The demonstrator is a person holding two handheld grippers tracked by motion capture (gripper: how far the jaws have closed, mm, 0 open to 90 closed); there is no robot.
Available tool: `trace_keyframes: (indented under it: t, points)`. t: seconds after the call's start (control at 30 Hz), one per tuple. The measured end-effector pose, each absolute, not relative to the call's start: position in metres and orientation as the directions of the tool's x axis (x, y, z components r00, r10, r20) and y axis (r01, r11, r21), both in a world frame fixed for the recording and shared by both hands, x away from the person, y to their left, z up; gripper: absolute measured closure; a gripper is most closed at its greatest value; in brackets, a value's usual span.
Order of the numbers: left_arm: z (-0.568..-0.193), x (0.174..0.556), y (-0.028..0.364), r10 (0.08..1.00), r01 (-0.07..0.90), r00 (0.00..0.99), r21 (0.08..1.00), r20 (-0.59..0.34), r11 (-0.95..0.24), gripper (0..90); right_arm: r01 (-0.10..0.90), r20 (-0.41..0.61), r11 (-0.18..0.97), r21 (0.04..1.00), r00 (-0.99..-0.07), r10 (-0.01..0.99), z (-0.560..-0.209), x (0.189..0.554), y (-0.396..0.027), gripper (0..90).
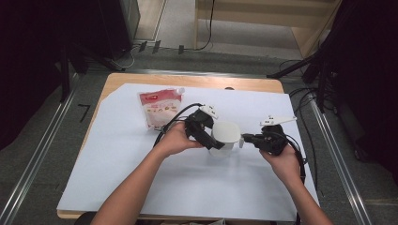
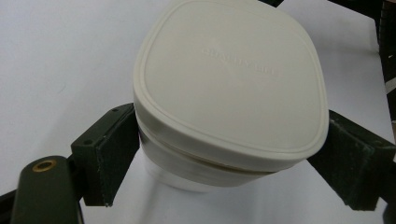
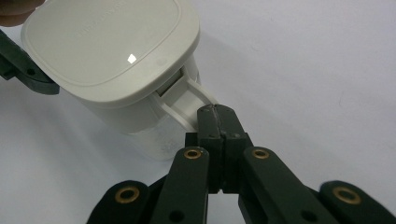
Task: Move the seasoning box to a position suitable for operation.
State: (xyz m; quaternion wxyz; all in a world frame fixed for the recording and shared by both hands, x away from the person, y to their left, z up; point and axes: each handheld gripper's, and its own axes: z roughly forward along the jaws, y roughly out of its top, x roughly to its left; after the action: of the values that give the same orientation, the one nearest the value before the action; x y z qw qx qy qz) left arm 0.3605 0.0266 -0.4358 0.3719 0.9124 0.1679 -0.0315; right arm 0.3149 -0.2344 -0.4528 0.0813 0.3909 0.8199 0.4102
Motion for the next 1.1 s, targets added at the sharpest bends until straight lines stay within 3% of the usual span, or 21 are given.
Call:
trace_keyframes:
  t: [1.1]
  points:
    - [-0.414,0.351,0.025,0.297,0.288,0.95,0.641,-0.097,-0.712,17.5,0.57,0.188,0.365,0.736,-0.69,0.699,-0.452,0.313,-0.234,90.0]
